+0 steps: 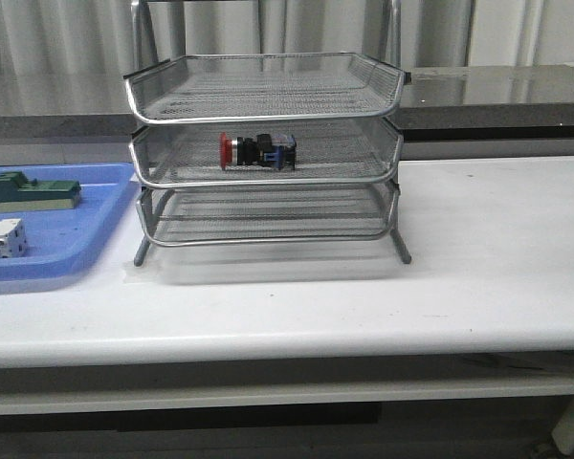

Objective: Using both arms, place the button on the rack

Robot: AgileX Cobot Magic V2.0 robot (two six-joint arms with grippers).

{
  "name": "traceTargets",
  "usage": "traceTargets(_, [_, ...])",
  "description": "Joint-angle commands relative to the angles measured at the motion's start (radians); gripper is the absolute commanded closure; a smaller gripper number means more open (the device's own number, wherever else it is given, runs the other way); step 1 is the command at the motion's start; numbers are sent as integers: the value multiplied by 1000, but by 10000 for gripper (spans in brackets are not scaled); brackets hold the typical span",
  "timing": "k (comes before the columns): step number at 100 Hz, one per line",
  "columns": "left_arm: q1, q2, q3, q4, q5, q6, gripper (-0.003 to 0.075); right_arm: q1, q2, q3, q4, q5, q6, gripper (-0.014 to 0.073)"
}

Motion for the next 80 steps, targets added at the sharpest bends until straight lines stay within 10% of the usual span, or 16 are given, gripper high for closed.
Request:
traceTargets(1, [2, 5, -26, -11, -85, -9, 741, -12, -54, -12, -3, -54, -10, 654])
traceTargets(80, [2, 5, -26, -11, -85, -9, 741, -12, -108, -12, -6, -10, -10, 654])
